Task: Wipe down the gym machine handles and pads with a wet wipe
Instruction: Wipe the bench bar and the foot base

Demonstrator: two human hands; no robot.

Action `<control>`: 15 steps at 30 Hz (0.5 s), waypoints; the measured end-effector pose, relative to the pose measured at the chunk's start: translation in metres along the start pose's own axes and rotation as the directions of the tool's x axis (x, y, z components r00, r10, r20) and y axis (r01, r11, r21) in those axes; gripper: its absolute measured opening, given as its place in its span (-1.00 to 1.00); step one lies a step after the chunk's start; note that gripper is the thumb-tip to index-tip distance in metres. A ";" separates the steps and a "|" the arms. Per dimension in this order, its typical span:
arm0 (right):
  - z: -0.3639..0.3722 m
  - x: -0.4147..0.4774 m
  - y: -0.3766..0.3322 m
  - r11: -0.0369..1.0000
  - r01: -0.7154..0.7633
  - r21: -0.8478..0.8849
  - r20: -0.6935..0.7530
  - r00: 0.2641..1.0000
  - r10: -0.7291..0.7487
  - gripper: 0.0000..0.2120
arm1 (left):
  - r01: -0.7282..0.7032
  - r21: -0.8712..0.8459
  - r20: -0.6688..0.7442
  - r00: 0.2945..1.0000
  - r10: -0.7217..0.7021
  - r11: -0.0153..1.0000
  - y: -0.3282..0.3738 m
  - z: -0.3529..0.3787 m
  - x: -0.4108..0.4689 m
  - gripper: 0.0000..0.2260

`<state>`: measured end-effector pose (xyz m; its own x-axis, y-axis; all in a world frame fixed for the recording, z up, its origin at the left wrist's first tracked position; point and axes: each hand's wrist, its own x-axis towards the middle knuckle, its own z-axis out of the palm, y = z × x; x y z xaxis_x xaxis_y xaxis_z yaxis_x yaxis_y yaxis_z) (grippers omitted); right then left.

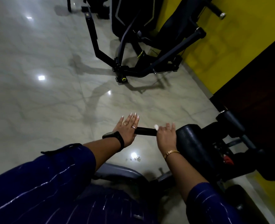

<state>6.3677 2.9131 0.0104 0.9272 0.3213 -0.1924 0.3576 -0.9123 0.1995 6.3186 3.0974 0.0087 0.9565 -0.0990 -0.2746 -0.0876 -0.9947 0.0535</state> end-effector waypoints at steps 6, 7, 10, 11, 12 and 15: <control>-0.004 0.003 -0.022 0.977 -0.178 0.116 -0.080 0.979 0.188 -0.77 | 0.003 -0.073 0.039 0.999 0.000 0.997 -0.002 0.001 0.003 -0.37; -0.004 0.000 -0.030 0.970 -0.153 0.187 -0.096 0.980 0.173 -0.67 | 0.001 -0.081 0.041 0.999 0.002 0.997 -0.002 0.001 0.003 -0.36; -0.003 -0.011 -0.062 0.930 0.011 0.368 -0.267 0.959 0.094 -0.51 | 0.002 -0.084 0.026 1.000 0.000 0.996 -0.003 0.003 0.004 -0.37; 0.003 -0.016 -0.073 0.914 0.069 0.400 -0.317 0.946 0.068 -0.49 | 0.002 -0.094 0.027 1.000 0.001 0.996 -0.003 0.003 0.004 -0.39; 0.006 -0.021 -0.080 0.903 0.116 0.413 -0.345 0.938 0.037 -0.48 | 0.004 -0.105 0.031 1.000 -0.001 0.994 -0.002 0.003 0.004 -0.41; 0.018 -0.027 -0.066 0.935 0.223 0.274 -0.395 0.913 -0.102 -0.44 | -0.002 -0.085 0.037 0.999 0.005 0.996 -0.002 0.003 0.006 -0.41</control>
<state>6.3167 2.9596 -0.0148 0.8541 0.4865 0.1839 0.5107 -0.8514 -0.1196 6.3232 3.0985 0.0041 0.9452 -0.1046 -0.3093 -0.0651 -0.9886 0.1354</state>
